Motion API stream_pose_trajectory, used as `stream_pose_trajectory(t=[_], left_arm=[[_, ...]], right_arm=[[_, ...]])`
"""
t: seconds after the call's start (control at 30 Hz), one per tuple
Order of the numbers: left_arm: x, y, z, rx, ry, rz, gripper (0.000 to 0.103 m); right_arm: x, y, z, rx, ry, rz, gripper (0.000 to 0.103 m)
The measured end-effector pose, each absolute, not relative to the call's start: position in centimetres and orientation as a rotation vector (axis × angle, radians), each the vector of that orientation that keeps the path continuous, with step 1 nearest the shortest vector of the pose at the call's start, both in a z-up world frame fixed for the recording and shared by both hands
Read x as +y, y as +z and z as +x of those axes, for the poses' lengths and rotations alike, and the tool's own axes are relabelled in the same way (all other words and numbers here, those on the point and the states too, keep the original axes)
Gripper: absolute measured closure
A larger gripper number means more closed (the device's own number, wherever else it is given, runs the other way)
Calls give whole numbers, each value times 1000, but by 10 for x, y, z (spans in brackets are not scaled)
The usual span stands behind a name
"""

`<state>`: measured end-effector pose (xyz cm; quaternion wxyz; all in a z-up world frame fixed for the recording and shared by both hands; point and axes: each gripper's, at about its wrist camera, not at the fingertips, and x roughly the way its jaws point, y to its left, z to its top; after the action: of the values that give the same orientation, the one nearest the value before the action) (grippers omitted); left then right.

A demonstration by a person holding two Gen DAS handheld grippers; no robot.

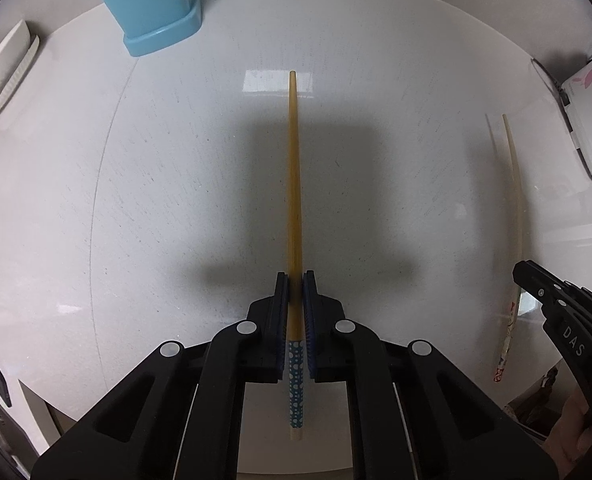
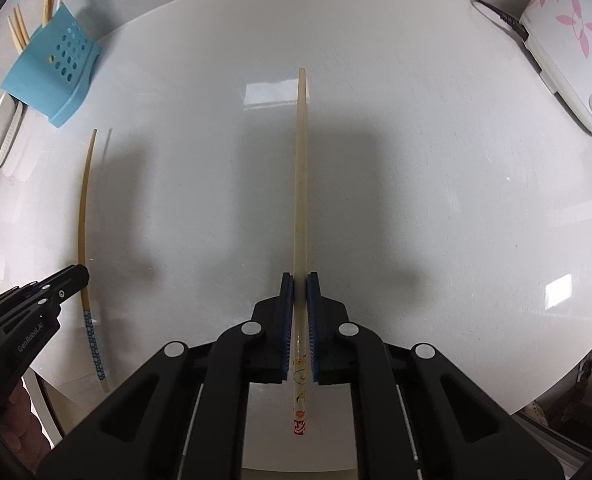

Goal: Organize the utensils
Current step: 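Close the left gripper on a blue-patterned chopstick while the right grasps a printed-tip chopstick, then lift both held chopsticks and carry them over the blue holder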

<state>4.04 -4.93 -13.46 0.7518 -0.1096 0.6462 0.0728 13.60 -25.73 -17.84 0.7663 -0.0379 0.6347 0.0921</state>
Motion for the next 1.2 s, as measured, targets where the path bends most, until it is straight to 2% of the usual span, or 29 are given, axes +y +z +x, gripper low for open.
stream_pose_trajectory(t=[0.67, 1.2], left_arm=[[-27, -101, 34, 1297, 199, -250, 96], [-3, -52, 36, 1164, 305, -273, 96]], right_arm=[[-235, -120, 140, 1232, 348, -104, 97], [-190, -77, 150, 1142, 492, -138, 97]])
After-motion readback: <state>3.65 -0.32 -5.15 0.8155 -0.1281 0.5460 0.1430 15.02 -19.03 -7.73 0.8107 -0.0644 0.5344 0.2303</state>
